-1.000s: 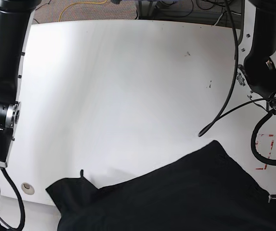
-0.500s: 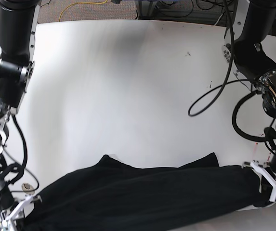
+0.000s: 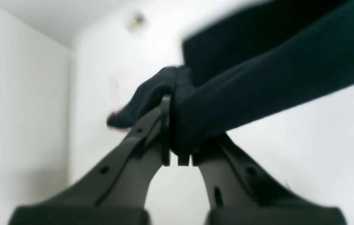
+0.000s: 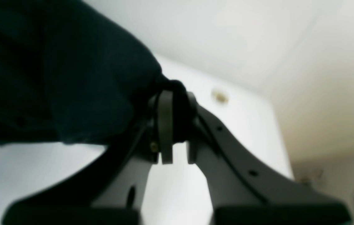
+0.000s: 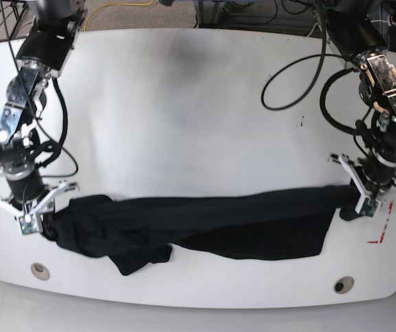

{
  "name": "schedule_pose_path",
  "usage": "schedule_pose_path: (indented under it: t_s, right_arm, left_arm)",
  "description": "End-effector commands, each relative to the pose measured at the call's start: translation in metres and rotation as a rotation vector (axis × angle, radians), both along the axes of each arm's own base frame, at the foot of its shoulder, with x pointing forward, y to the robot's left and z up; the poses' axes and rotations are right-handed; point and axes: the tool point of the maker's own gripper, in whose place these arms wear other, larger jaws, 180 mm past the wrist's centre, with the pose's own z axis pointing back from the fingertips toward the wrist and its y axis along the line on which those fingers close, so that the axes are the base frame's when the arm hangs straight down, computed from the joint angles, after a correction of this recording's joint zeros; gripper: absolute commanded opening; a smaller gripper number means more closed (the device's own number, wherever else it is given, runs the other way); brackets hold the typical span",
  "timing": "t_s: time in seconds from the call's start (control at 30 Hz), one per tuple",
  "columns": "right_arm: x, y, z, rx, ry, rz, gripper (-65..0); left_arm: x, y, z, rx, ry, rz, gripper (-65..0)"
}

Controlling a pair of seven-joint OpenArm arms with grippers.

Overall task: Layout the t-shirt on the table in an organized manner, then fold the t-shirt properly
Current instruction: 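Drag the held shirt edge across the table with both grippers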

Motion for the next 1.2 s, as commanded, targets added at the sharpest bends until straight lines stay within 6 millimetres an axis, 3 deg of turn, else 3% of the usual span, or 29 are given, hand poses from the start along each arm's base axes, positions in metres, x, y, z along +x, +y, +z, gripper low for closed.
schedule_pose_path:
  t_s: [0.0,0.37,0.73,0.93,1.17]
  right_arm:
    - [-0.009,-0.004,0.004,0.004,-0.035,-0.02,-65.0]
    - [-0.066,0.003,-0.067,0.071,0.137,-0.064,-65.0]
    - [-0.121,0.007,-0.121,0.102,0.305,-0.09,-65.0]
    - [-0.149,0.003,-0.14,0.141,0.362,-0.148,-65.0]
    - [-0.177,0.008,-0.161,0.172,0.435,-0.173,-65.0]
  left_arm:
    - [-0.013,0.015,-0.004,0.03,0.013,0.035,-65.0]
    - [-0.083,0.05,-0.059,0.072,0.214,0.104,-65.0]
    - [-0.145,0.054,-0.103,0.084,0.399,0.11,-65.0]
    - [-0.163,0.054,-0.113,0.088,0.453,0.109,-65.0]
    - [-0.159,0.063,-0.107,0.126,0.448,0.101,-65.0]
